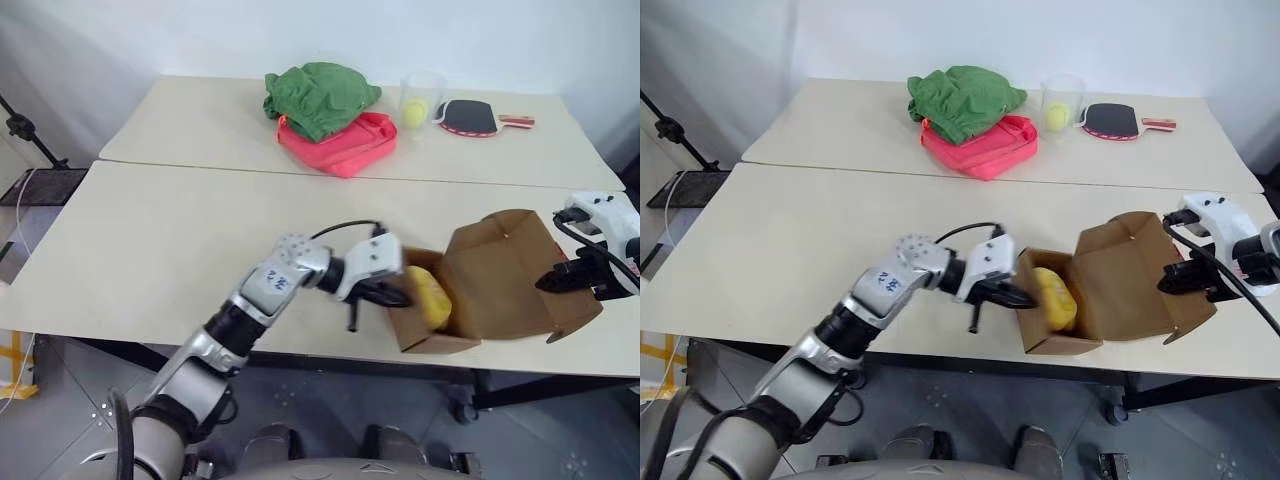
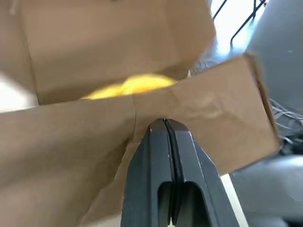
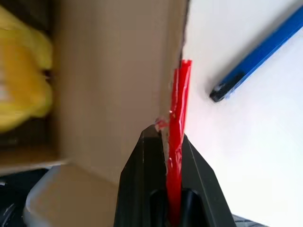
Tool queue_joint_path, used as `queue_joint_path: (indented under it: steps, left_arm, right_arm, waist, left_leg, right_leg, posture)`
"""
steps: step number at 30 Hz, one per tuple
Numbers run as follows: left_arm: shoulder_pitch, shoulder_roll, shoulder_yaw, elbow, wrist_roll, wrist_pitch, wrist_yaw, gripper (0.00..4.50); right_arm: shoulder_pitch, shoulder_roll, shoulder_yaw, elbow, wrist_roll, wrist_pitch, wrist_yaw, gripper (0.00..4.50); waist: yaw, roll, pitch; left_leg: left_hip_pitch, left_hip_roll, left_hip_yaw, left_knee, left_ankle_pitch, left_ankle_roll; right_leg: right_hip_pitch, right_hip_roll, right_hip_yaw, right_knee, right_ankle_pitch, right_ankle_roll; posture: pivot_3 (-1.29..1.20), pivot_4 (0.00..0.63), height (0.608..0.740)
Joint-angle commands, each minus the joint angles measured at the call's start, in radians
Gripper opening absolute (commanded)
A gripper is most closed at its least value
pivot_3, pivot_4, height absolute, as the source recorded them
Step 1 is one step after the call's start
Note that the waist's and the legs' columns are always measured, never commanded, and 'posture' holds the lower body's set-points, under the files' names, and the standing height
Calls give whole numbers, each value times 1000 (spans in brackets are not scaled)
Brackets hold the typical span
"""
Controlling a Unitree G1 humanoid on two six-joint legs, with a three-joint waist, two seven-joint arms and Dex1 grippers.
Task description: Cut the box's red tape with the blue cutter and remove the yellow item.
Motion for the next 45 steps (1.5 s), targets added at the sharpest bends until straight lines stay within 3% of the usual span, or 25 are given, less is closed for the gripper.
queue_joint_path:
  steps: [1, 4, 9, 16, 20, 23, 25, 31, 33, 36, 41, 45]
  left_arm:
    - [39, -20, 22, -16, -8, 37, 40, 0]
    - [51, -38, 66, -41, -27, 44, 66, 0]
    - [60, -49, 130, -84, -59, 55, 95, 0]
    - [68, 27, 152, -137, -64, 90, 65, 0]
    - [68, 72, 205, -133, -88, 94, 64, 0]
    - [72, 126, 240, -132, -94, 75, 50, 570]
    - [80, 179, 277, -126, -108, 51, 21, 1146]
    - [160, 364, 436, -121, -216, 5, -122, 2926]
    - [211, 431, 473, -102, -199, -63, -137, 3517]
    - [286, 518, 562, -103, -223, -91, -150, 4373]
    - [472, 638, 723, -140, -318, -44, -212, 4478]
    - [676, 780, 763, -221, -371, 102, -305, 4478]
  right_arm:
    - [24, 26, -50, -18, -62, 8, 72, 29]
    - [46, 57, -76, -37, -94, 19, 94, 29]
    - [77, 114, -127, -51, -114, 20, 83, 29]
    - [146, 221, -293, -44, -107, 20, -22, 29]
    - [191, 287, -432, -43, -42, 20, -103, 941]
    - [247, 291, -519, -86, -53, 20, -99, 1917]
    - [337, 263, -605, -129, -69, -51, 0, 2601]
    - [743, 222, -940, -202, -263, -538, 556, 4500]
    - [793, 242, -1019, -188, -309, -681, 672, 4500]
    - [736, 276, -1039, -148, -311, -781, 676, 4500]
    - [805, 318, -994, -299, -335, -929, 843, 4500]
    - [861, 342, -954, -400, -323, -970, 897, 4500]
  waist:
    - [3, -1, 2]
    - [7, 2, 2]
    - [1, 2, 2]
    - [2, 2, 2]
    - [3, 2, 2]
    - [3, 2, 2]
    - [5, 2, 2]
    - [3, 1, 3]
    - [1, 1, 3]
    - [-10, -1, 4]
    - [-26, -4, 6]
    - [-27, -4, 7]
  left_leg:
    - [-3, 0, 1, 0, 0, 1]
    - [-16, -1, -2, 5, 1, 1]
    - [-16, -3, -2, 5, 1, 0]
    - [-16, -3, -1, 5, 1, 0]
    - [-16, -3, -1, 6, 1, 0]
    - [-16, -3, -1, 5, 1, 0]
    - [-16, -3, -1, 5, 1, 0]
    - [-14, -4, 1, 2, 1, 0]
    - [-13, -4, 3, 0, 1, 0]
    - [-2, -4, 7, -5, 1, -1]
    - [1, 0, 7, -6, 0, -4]
    - [3, 0, 7, -8, -1, -5]
  right_leg:
    - [-4, 0, 1, 3, 0, 0]
    - [-11, 0, -1, 6, 1, 1]
    - [-12, 2, -3, 5, 1, 2]
    - [-12, 2, -2, 6, 1, 2]
    - [-12, 2, -3, 6, 1, 2]
    - [-12, 2, -3, 6, 1, 2]
    - [-12, 2, -2, 6, 1, 2]
    - [-11, 3, -2, 4, 1, 3]
    - [-10, 4, -1, 3, 1, 3]
    - [-6, 4, 3, 3, 1, 3]
    - [-8, 4, 5, 9, 1, 2]
    - [-9, 4, 5, 12, 1, 2]
  posture:
    - [0, 150, 740]
    - [0, 150, 740]
    - [0, 150, 740]
    - [0, 150, 740]
    - [0, 150, 740]
    - [0, 150, 740]
    - [0, 150, 740]
    - [0, 150, 740]
    - [0, 150, 740]
    - [0, 150, 740]
    - [0, 150, 740]
    - [0, 150, 740]
